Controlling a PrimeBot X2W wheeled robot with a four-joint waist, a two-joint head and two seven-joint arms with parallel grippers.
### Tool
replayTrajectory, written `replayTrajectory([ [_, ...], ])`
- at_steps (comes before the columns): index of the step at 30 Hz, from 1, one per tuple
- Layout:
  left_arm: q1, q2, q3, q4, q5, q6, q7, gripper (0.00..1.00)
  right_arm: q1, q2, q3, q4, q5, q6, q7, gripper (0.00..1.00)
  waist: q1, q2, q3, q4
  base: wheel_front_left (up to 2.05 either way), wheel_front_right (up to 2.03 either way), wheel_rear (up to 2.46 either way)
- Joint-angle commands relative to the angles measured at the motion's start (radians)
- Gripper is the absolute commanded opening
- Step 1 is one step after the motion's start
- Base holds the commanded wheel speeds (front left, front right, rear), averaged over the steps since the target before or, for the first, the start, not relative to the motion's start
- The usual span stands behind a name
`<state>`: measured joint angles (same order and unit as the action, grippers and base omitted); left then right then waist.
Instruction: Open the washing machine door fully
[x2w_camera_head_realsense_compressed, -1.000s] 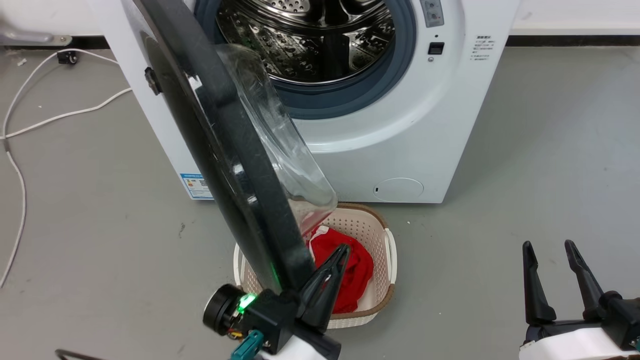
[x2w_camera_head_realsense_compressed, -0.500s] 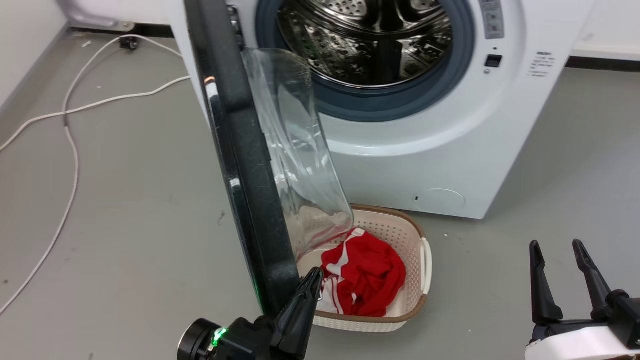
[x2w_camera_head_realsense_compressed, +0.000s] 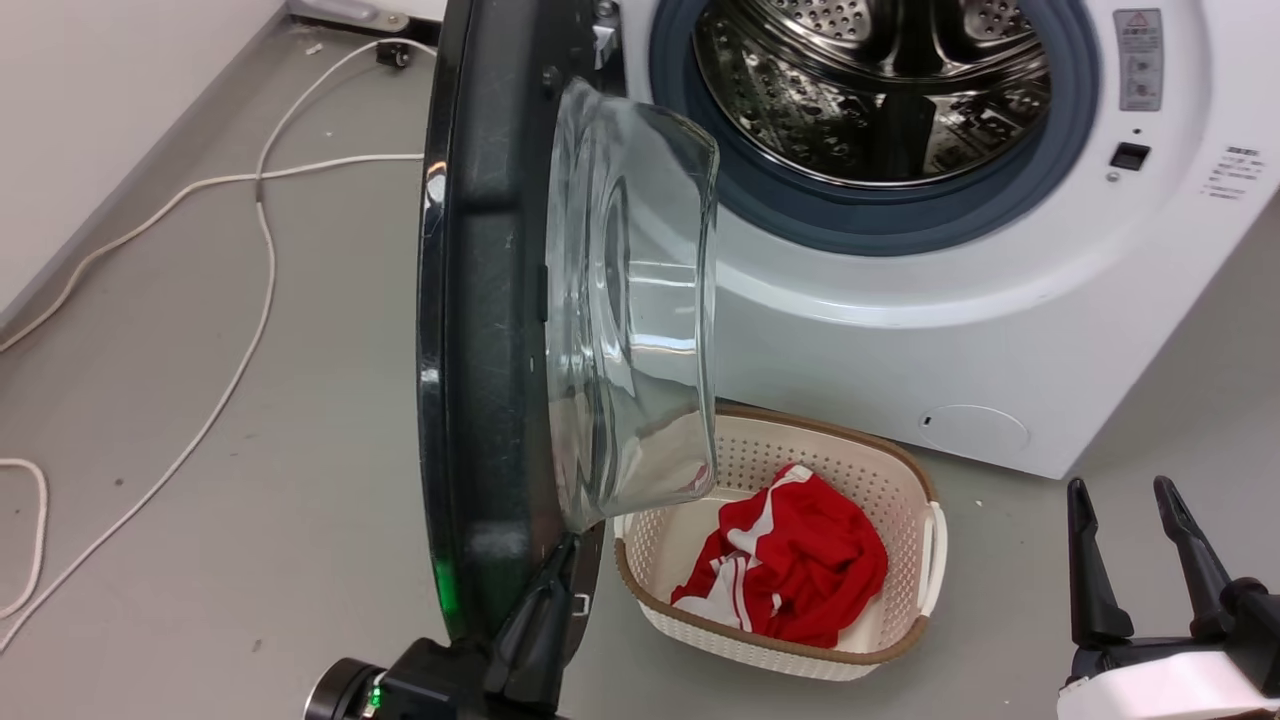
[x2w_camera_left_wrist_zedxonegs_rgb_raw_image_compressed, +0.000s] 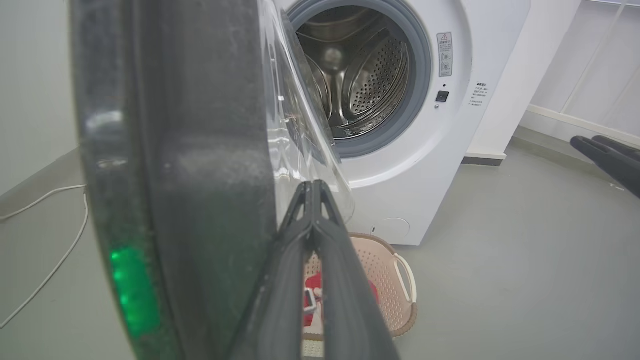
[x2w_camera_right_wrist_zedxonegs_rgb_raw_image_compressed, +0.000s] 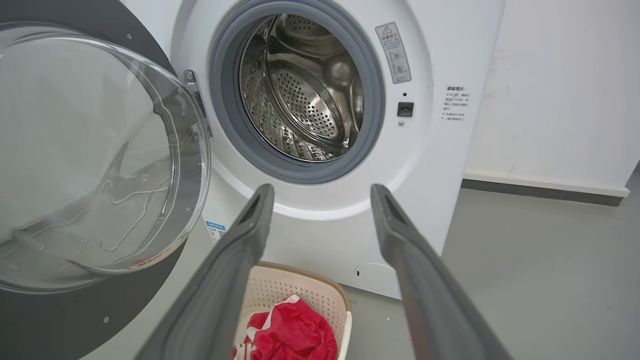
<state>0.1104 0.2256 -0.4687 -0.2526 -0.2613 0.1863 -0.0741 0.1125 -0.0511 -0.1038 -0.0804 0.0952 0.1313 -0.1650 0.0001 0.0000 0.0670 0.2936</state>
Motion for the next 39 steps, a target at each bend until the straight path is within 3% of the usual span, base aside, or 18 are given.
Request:
replayTrajectory([
  [1, 0.006, 0.009, 0.018, 0.005, -0.004, 0.013, -0.007, 0.0, 0.008, 0.002, 0.0, -0.003, -0.003, -0.001, 0.003, 1.0, -0.0001, 0.0, 0.004, 0.016, 0.0, 0.0, 0.0],
  [8, 0.008, 0.017, 0.092, 0.028, -0.033, 0.046, -0.045, 0.0, 0.0, 0.002, -0.002, -0.01, -0.006, -0.001, 0.012, 1.0, -0.0001, 0.0, 0.011, 0.057, 0.0, 0.0, 0.0],
  [15, -0.046, 0.034, 0.194, 0.096, -0.091, 0.052, -0.091, 0.0, -0.007, 0.002, 0.001, -0.021, -0.015, -0.001, 0.024, 1.0, -0.0001, 0.0, 0.024, 0.079, 0.0, 0.0, 0.0],
  [22, -0.144, 0.059, 0.297, 0.227, -0.152, 0.027, -0.142, 0.0, -0.025, 0.002, -0.003, -0.045, -0.032, -0.001, 0.046, 1.0, -0.0001, 0.0, 0.063, 0.089, 0.0, 0.0, 0.0],
  [27, -0.215, 0.075, 0.364, 0.332, -0.191, -0.016, -0.178, 0.0, -0.035, 0.002, -0.007, -0.058, -0.042, -0.001, 0.058, 1.0, -0.0001, 0.0, 0.092, 0.088, 0.0, 0.0, 0.0],
  [39, -0.358, 0.089, 0.514, 0.475, -0.162, -0.1, -0.193, 0.0, -0.06, 0.002, -0.002, -0.063, -0.053, -0.001, 0.067, 1.0, -0.0001, 0.0, 0.136, 0.09, 0.0, 0.0, 0.0],
])
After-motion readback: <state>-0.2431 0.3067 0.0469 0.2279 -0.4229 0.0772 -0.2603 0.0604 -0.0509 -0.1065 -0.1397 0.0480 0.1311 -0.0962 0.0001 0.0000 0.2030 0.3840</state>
